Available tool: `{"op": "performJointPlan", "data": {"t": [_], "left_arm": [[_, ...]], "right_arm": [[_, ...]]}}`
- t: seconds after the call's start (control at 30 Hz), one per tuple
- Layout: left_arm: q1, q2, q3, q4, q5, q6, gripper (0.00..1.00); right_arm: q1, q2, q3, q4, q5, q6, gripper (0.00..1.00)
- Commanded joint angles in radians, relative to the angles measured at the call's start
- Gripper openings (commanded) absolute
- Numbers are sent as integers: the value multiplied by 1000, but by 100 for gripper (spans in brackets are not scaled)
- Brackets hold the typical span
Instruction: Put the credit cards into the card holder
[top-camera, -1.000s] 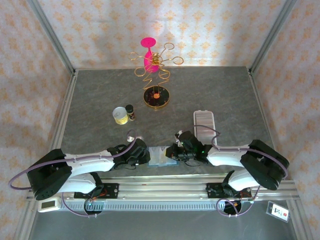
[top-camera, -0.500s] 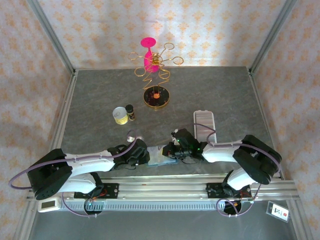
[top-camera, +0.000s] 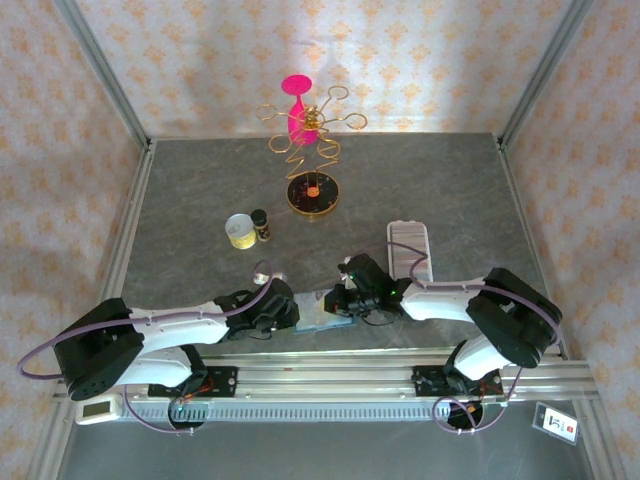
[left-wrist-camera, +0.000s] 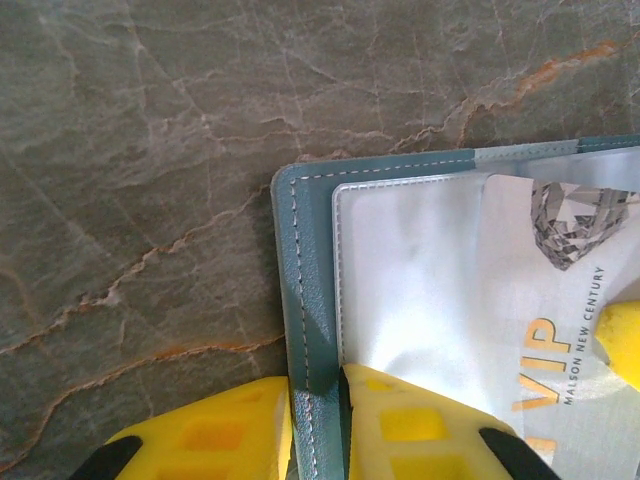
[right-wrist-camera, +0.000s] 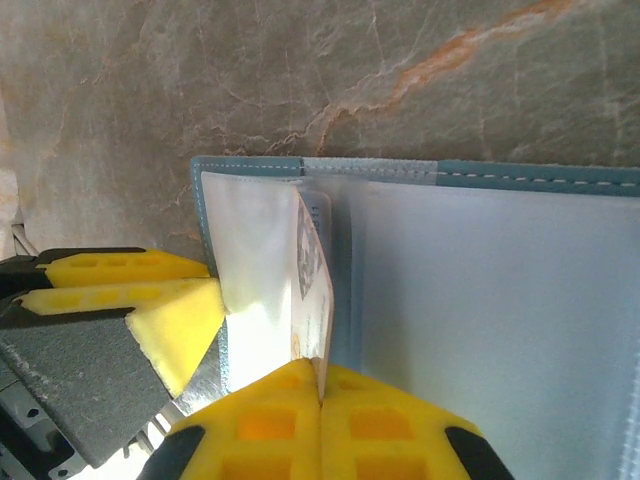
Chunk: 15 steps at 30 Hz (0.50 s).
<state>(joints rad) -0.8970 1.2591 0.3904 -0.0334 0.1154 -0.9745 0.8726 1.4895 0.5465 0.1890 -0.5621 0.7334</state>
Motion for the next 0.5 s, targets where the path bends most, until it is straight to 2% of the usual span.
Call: {"op": "performJointPlan", "data": {"t": [0.0, 0.47], "left_arm": [[-20, 53, -28, 15, 29, 2, 19], [-19, 39, -39, 17, 29, -8, 20]], "right_arm": [[16, -12, 12, -102, -36, -46, 0], [15, 12, 35, -158, -41, -85, 0]]}}
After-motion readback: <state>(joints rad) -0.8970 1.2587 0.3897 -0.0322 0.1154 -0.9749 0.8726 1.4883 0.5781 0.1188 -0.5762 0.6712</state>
